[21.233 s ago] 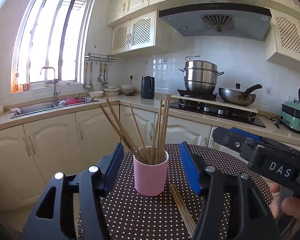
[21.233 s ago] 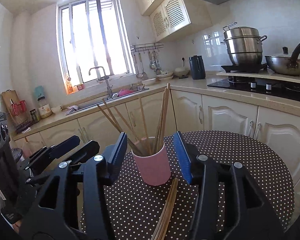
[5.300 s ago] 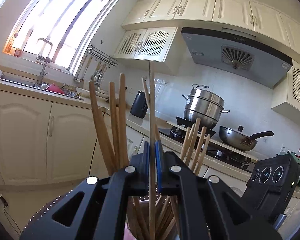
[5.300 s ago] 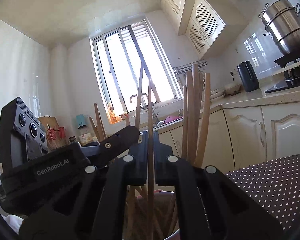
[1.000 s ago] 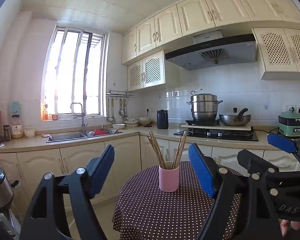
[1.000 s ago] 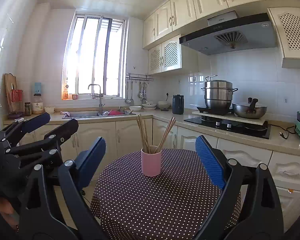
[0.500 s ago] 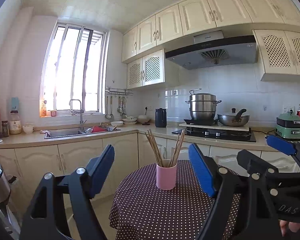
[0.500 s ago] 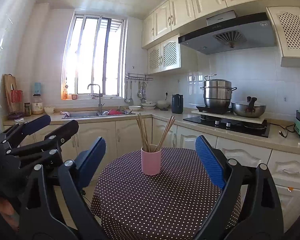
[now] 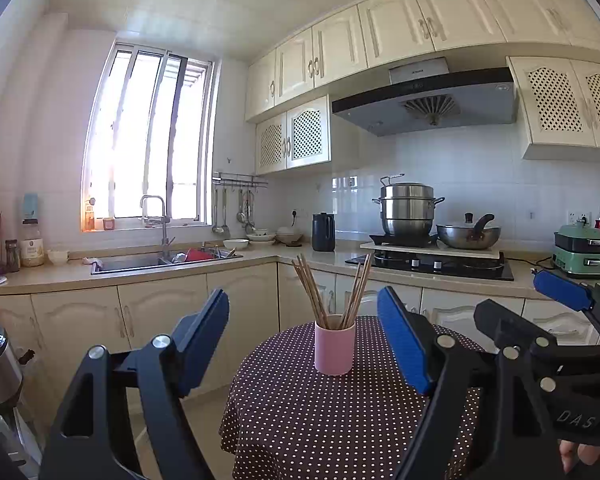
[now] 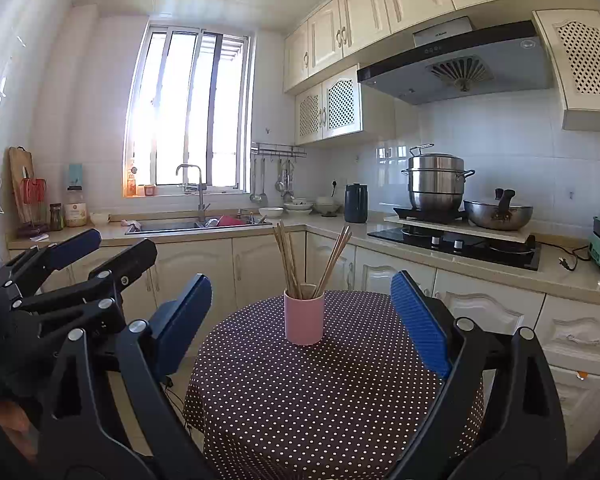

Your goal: Organize utensils

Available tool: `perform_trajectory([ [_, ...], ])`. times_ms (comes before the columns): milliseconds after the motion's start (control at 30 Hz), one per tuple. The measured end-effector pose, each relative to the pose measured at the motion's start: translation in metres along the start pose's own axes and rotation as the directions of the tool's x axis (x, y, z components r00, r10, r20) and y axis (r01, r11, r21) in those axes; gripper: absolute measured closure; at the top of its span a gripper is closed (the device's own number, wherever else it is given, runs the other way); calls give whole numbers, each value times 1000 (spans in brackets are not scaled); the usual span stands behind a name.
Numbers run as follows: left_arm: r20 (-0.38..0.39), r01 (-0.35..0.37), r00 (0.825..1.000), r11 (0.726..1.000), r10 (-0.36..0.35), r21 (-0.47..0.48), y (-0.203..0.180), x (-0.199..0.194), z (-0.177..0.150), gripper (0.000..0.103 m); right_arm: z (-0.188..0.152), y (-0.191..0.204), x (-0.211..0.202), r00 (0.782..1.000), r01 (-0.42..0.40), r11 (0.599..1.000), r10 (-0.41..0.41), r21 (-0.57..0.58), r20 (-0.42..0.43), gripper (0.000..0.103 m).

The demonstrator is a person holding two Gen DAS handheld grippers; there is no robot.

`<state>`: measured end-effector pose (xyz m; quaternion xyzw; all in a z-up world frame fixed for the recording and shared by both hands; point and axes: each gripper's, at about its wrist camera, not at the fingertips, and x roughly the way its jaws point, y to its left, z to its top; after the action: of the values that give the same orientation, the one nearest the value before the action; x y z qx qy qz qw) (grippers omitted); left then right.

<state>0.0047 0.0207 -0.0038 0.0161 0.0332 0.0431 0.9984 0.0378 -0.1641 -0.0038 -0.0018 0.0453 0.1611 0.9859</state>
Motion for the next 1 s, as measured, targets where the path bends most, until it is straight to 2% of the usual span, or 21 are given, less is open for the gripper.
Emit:
perform_trajectory([
  [1000,9,-7,1000,1000,7,9,1,-3,-3,28,-2,4,1,1000,-9,1000,9,1,4,13],
])
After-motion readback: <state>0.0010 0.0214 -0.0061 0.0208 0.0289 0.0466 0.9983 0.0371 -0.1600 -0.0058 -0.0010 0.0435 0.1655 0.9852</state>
